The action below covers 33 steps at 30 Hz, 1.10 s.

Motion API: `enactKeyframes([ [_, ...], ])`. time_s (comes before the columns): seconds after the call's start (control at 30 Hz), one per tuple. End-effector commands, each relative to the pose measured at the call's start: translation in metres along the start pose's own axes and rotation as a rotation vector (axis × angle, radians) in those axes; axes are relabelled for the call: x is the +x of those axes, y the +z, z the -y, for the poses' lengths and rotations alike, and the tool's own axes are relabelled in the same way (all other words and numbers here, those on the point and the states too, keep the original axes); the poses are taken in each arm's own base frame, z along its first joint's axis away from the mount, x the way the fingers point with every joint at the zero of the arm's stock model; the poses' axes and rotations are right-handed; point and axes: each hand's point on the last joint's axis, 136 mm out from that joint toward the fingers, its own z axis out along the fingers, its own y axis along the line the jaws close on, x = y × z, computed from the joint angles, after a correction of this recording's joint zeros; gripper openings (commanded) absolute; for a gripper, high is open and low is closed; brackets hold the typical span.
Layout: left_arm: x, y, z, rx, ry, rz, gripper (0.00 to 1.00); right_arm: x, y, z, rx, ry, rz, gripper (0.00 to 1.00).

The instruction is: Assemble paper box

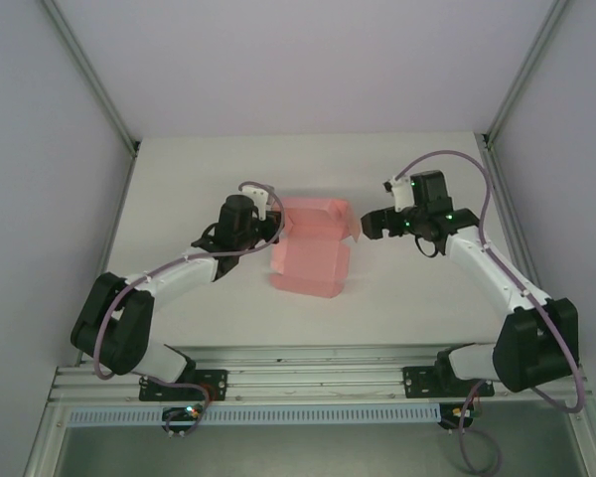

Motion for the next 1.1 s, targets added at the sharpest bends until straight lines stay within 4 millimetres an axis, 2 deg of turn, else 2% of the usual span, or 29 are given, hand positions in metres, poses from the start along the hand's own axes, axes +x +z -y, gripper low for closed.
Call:
enactKeyframes([
  [0.0, -0.013, -0.004, 0.012, 0.053, 0.006, 0.035, 0.0, -0.009, 0.004, -0.036, -0.117, -0.113, 0.009, 0.97],
  [0.13, -0.013, -0.001, 0.017, 0.079, 0.006, 0.031, 0.0, -0.019, 0.008, -0.057, -0.176, -0.149, 0.03, 0.97],
  [0.23, -0.011, -0.001, 0.02, 0.087, 0.012, 0.027, 0.0, -0.018, 0.02, -0.066, -0.201, -0.161, 0.006, 0.96],
  [0.5, -0.014, -0.004, 0.028, 0.081, 0.038, 0.037, 0.0, -0.023, 0.034, -0.06, -0.116, -0.144, 0.018, 0.92],
  [0.67, -0.012, -0.006, -0.002, -0.103, 0.023, 0.01, 0.0, -0.013, 0.019, -0.048, -0.032, -0.154, 0.011, 0.91],
  [0.7, -0.011, -0.007, -0.003, -0.114, 0.025, 0.01, 0.0, -0.015, 0.009, -0.048, -0.024, -0.16, 0.032, 0.9],
  [0.77, -0.01, -0.007, -0.004, -0.115, 0.026, 0.013, 0.0, -0.008, 0.0, -0.047, -0.018, -0.176, 0.033, 0.89],
  [0.83, -0.009, -0.007, -0.004, -0.111, 0.027, 0.013, 0.0, -0.003, -0.008, -0.047, -0.016, -0.181, 0.04, 0.78],
  [0.93, -0.01, -0.008, -0.002, -0.105, 0.032, 0.013, 0.0, 0.002, -0.015, -0.054, -0.057, -0.199, 0.046, 0.7],
  [1.07, -0.013, -0.008, 0.002, -0.088, 0.039, 0.019, 0.0, 0.002, -0.017, -0.073, -0.174, -0.231, 0.053, 0.68],
])
